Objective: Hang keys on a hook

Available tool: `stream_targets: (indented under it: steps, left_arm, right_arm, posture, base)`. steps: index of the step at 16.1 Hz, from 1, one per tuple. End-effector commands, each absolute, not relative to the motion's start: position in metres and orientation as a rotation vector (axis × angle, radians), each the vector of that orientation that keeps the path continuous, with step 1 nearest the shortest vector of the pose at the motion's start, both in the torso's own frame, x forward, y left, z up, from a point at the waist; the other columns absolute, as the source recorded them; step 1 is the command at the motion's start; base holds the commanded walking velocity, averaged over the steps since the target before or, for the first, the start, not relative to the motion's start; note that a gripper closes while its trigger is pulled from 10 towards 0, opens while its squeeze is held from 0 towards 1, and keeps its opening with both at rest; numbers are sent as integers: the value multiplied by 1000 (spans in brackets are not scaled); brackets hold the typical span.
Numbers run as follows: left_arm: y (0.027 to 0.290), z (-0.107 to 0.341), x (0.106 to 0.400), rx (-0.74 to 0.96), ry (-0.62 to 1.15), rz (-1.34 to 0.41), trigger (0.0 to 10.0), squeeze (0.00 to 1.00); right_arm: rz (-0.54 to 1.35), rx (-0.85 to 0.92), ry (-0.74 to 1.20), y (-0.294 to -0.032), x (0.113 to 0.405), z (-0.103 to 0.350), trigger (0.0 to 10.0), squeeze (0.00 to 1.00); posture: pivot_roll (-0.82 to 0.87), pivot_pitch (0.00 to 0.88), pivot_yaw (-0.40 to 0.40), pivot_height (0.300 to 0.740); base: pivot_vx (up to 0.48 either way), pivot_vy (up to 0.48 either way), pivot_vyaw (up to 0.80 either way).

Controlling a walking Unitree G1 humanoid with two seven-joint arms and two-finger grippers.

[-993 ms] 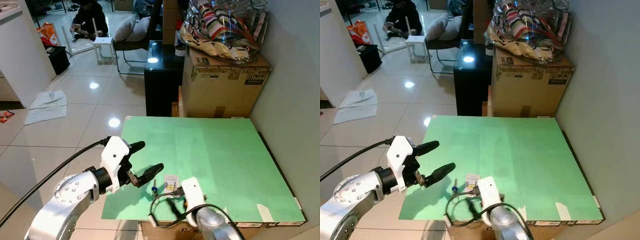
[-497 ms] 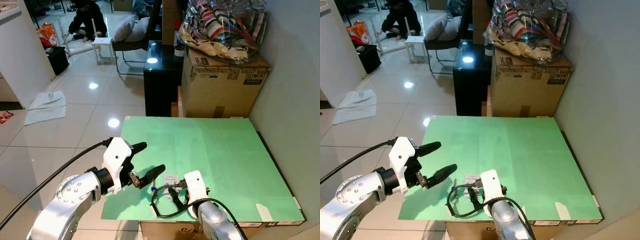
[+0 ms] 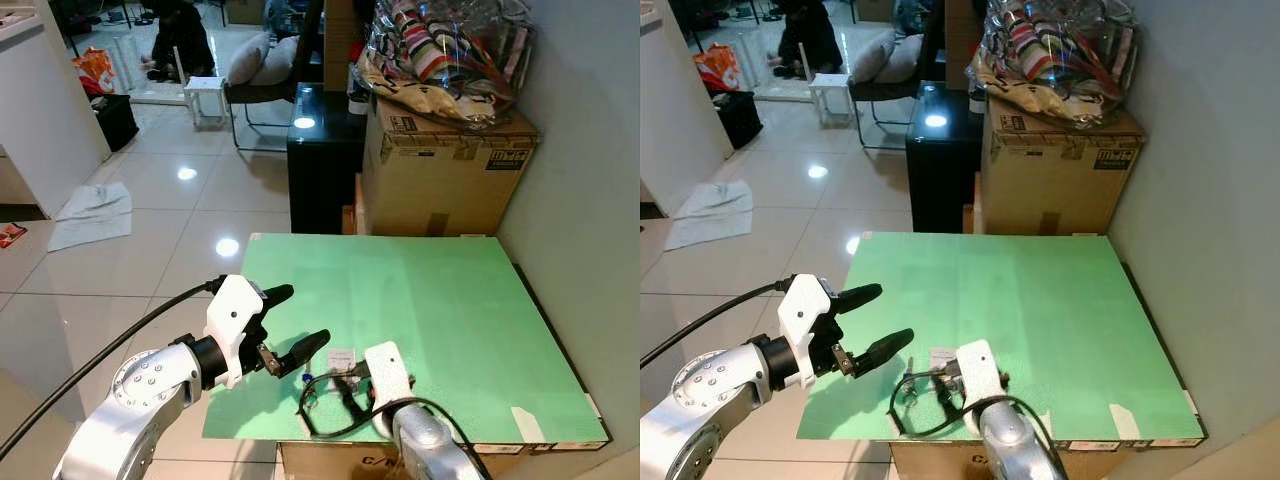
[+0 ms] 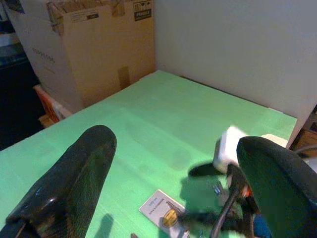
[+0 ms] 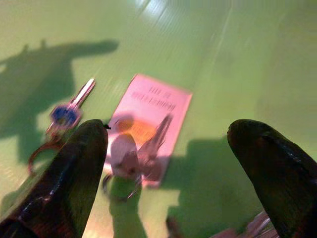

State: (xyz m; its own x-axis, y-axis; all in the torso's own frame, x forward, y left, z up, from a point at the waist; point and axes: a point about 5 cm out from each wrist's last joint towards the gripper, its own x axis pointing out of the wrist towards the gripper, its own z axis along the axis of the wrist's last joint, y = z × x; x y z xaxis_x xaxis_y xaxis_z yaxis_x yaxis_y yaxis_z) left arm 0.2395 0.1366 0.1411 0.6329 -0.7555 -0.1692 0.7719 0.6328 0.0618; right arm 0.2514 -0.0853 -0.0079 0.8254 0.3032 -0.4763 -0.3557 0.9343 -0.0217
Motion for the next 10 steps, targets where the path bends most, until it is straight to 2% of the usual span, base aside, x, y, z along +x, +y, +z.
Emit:
stream_targets:
  steps: [1, 2, 6, 8, 10]
  left_arm:
    - [135, 140, 240, 148, 136, -876, 10000, 0]
    - [134, 140, 241, 148, 135, -878, 10000, 0]
    - [136, 141, 248, 149, 125, -841, 10000, 0]
    - [154, 135, 272, 94, 151, -567, 10000, 0]
    - [161, 132, 281, 20, 160, -456, 10000, 0]
  right_arm:
    - [316, -144, 350, -89, 261, 9, 0, 0]
    - [271, -150, 238, -94, 268, 25, 0, 0]
    - [196, -129, 117, -102, 274, 41, 0, 0]
    - [158, -123, -53, -106, 275, 64, 0, 0]
    - [154, -138, -134, -107, 277, 79, 0, 0]
  posture:
    - [-1, 0, 12, 740]
    - [-4, 0, 13, 740]
    - [-11, 0, 16, 740]
    - [-22, 0, 21, 740]
    - [-31, 0, 22, 740]
  base:
    - [0, 0, 0]
    - [0, 0, 0]
    - [0, 0, 0]
    - [0, 0, 0]
    - [0, 0, 0]
